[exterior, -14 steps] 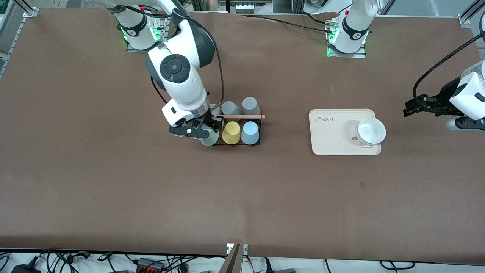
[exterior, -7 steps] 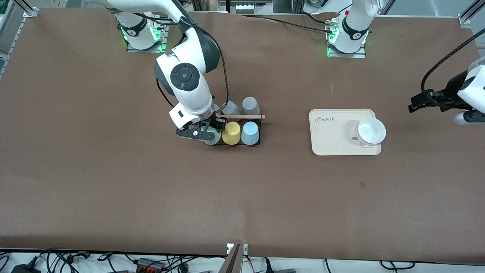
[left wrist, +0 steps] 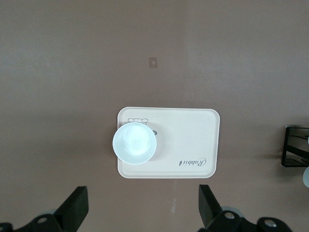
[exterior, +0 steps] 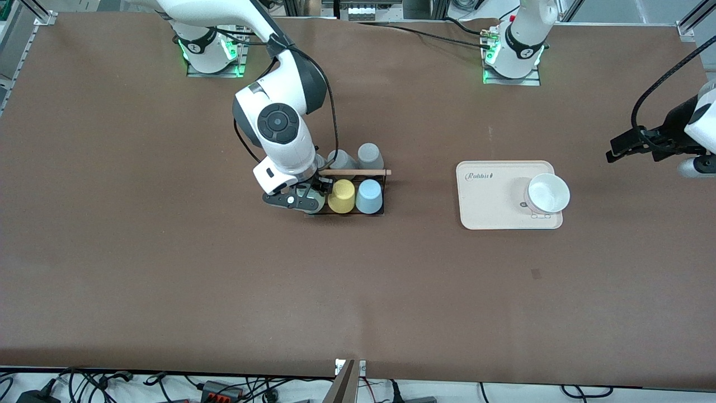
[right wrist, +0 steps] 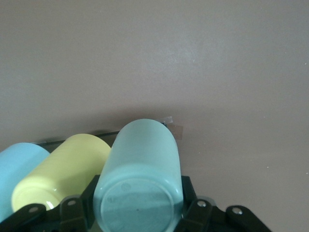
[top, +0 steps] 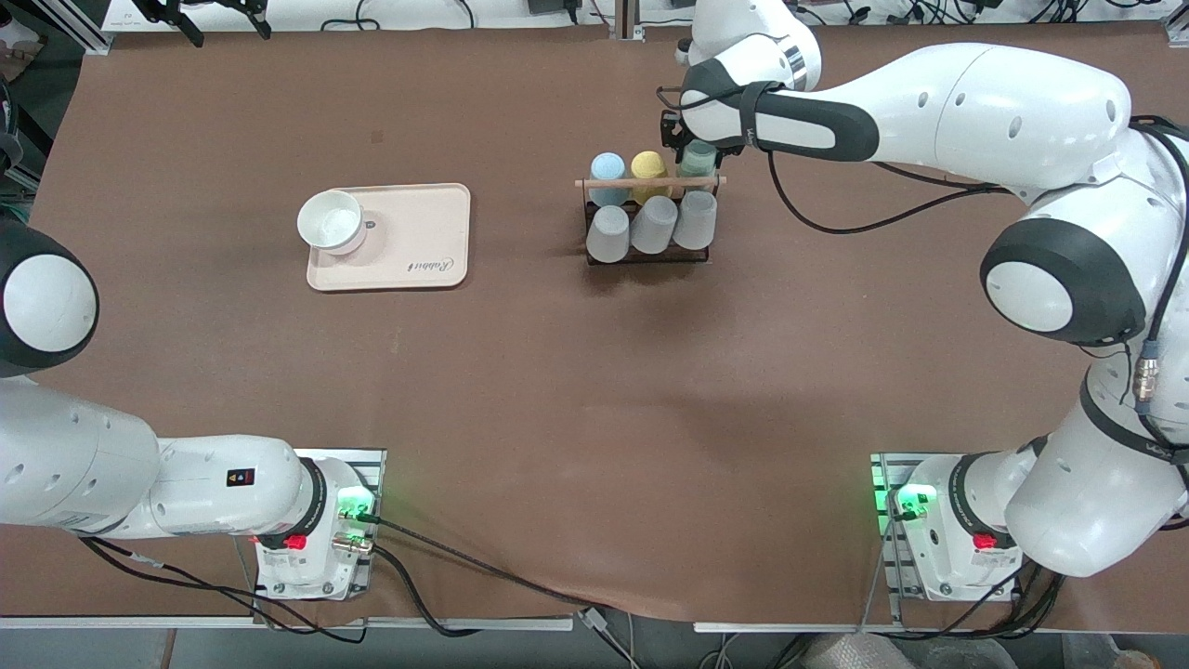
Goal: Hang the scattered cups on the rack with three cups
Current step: 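Hang the mint cup on a rack peg beside the blue cup with the right gripper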
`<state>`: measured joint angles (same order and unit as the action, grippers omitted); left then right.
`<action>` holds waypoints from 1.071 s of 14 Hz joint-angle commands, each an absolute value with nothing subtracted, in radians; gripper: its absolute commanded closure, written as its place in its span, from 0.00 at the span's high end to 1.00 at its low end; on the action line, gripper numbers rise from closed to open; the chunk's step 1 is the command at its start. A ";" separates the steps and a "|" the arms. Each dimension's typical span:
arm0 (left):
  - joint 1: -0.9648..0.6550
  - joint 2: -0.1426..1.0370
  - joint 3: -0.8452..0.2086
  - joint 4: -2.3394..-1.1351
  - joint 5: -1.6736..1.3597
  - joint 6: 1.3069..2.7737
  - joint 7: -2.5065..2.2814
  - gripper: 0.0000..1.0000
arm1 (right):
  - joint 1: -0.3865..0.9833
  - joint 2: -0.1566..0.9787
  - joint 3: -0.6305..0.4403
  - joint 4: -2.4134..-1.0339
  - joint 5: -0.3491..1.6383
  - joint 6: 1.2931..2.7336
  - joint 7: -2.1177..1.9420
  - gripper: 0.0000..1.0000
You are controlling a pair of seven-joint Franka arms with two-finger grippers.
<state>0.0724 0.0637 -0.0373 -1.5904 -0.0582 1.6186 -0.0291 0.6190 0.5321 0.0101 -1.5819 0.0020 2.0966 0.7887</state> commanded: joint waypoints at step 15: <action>0.069 0.097 -0.052 -1.577 -0.009 1.652 -0.008 1.00 | 0.502 0.373 0.000 -1.574 0.014 2.013 0.747 1.00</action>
<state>0.0673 0.0947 -0.0477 -1.5894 -0.0362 1.6491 -0.0278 0.5491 0.4503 -0.0099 -1.5571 0.0024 2.0640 0.7795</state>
